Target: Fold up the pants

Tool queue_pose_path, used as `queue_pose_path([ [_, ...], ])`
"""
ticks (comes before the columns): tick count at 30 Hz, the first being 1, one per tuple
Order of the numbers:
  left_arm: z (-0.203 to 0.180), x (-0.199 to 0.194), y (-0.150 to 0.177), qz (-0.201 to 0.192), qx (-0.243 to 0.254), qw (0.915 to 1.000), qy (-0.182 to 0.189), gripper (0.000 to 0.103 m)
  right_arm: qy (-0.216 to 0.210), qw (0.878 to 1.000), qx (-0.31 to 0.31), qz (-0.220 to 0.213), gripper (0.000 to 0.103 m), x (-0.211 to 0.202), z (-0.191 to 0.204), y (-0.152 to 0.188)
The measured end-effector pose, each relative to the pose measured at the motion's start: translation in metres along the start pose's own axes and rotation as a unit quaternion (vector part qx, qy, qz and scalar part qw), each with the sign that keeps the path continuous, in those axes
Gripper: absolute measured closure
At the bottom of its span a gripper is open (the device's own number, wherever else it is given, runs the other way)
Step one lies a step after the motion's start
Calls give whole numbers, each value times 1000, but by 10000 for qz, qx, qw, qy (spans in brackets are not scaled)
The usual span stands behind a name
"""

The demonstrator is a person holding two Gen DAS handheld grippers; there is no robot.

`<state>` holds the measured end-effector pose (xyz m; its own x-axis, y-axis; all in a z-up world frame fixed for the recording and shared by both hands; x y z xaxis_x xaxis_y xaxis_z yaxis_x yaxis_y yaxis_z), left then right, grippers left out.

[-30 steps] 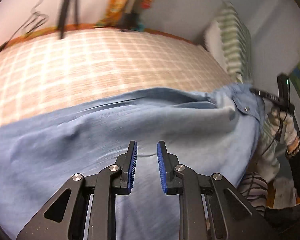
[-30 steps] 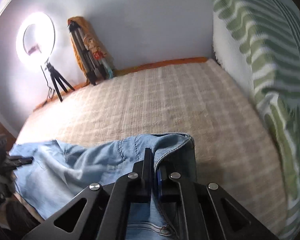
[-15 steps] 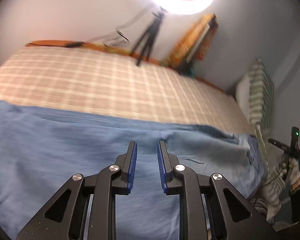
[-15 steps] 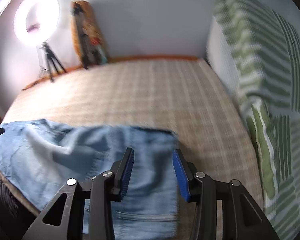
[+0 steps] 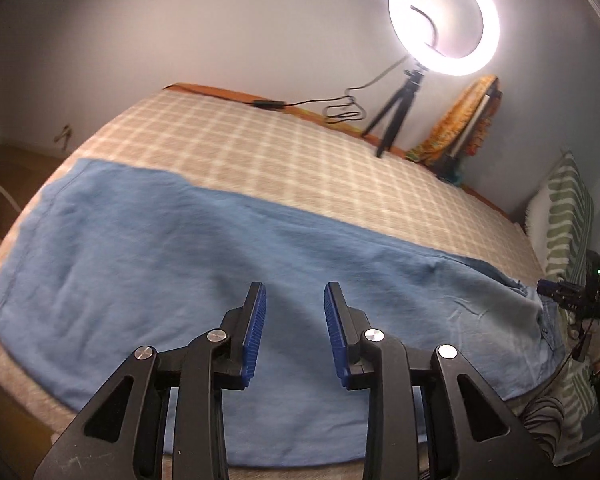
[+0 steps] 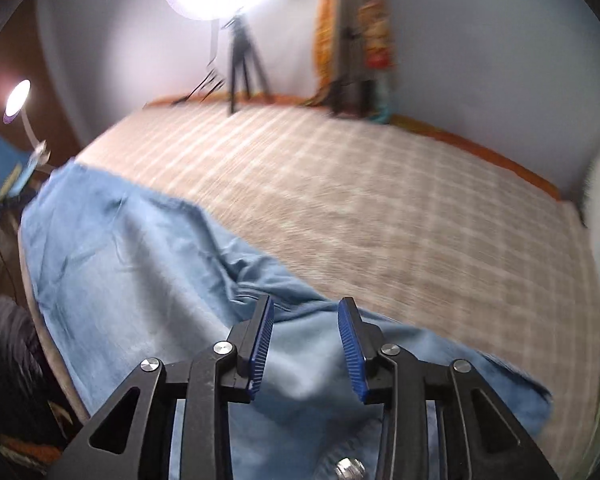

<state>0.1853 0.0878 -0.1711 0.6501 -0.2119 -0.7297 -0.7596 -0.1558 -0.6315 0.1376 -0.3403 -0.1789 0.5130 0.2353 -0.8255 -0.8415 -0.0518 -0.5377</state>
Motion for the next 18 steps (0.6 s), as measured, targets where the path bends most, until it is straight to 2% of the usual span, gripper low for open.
queue_pose_path([
  [4,35,0,6,81,-540,9985,-72,66,-169,9985,-436,275,68,21,19,1],
  [10,83,8,14,94,-1221,9920,-293,66,-77,9944,-904,542,67,40,31,1],
  [16,107,17,21,146,-1326,9899,-469,66,42,9880,-1361,736,65,47,40,1],
  [18,109,20,23,176,-1305,9901,-490,66,150,9838,-1591,818,60,49,44,3],
])
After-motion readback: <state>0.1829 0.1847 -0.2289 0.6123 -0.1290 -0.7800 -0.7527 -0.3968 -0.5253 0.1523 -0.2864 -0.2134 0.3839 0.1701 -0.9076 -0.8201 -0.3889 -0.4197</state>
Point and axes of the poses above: each gripper's, at about its wrist camera, not at the fingertips, and x roughly the way its jaws point, z to its left, y to its underside, the point moved 4 cm from there along x, roughly the way its jaws point, and after that the axes turned 7 degrees about -y, right-handed, at the moved point
